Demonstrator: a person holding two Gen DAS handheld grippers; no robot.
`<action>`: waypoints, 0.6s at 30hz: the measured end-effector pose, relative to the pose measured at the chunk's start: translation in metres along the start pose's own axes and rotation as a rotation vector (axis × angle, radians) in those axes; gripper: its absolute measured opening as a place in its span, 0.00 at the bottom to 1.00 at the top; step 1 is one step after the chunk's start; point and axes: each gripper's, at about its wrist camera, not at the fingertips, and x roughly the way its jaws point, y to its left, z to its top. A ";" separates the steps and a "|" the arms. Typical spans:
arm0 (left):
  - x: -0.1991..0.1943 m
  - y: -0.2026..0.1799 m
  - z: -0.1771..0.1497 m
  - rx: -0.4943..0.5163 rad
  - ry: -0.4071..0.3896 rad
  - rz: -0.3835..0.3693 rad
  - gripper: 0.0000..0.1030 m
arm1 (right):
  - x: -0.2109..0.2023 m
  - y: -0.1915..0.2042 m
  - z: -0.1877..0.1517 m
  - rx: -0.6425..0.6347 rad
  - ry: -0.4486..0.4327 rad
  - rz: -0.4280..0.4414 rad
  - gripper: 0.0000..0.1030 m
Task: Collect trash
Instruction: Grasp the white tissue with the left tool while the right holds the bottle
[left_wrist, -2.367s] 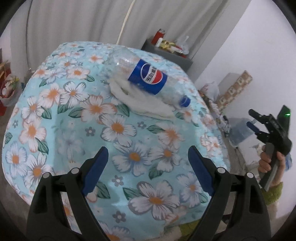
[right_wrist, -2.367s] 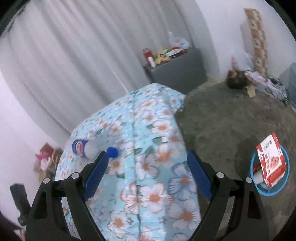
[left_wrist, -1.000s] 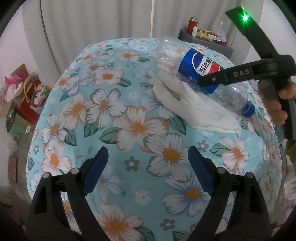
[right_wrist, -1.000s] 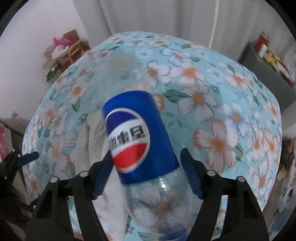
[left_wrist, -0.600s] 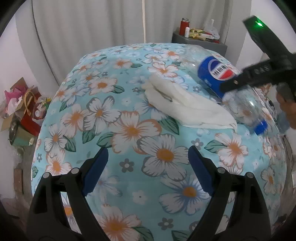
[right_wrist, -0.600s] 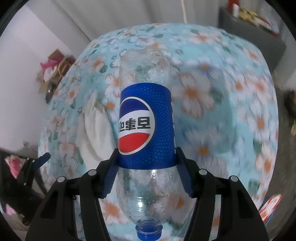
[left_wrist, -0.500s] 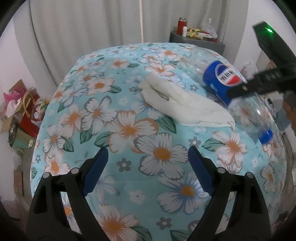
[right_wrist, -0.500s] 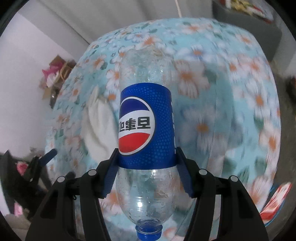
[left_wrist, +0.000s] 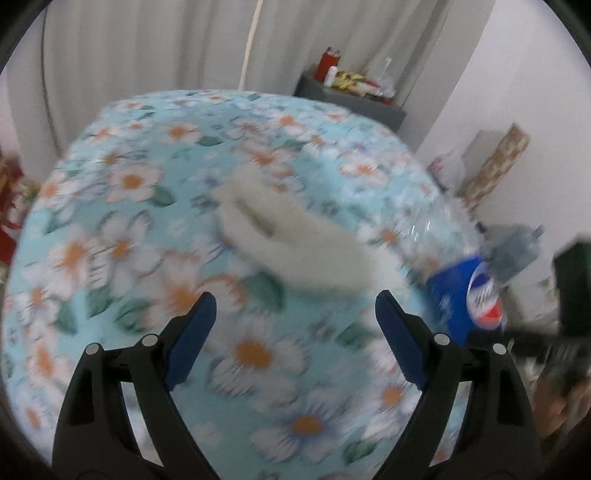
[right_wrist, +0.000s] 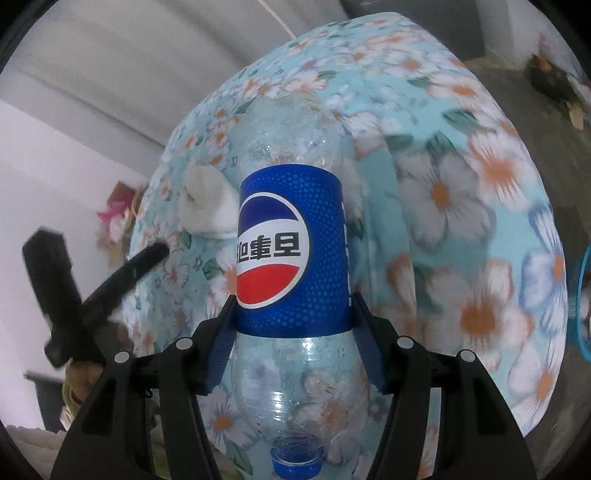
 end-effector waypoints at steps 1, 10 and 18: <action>0.004 0.000 0.005 -0.011 -0.004 -0.006 0.81 | -0.001 -0.001 -0.004 0.009 -0.005 0.011 0.57; 0.052 0.000 0.020 -0.048 0.005 0.095 0.28 | -0.006 -0.015 -0.010 0.067 -0.037 0.054 0.57; 0.005 -0.005 0.011 0.008 -0.028 0.036 0.04 | -0.008 -0.017 -0.013 0.073 -0.047 0.068 0.57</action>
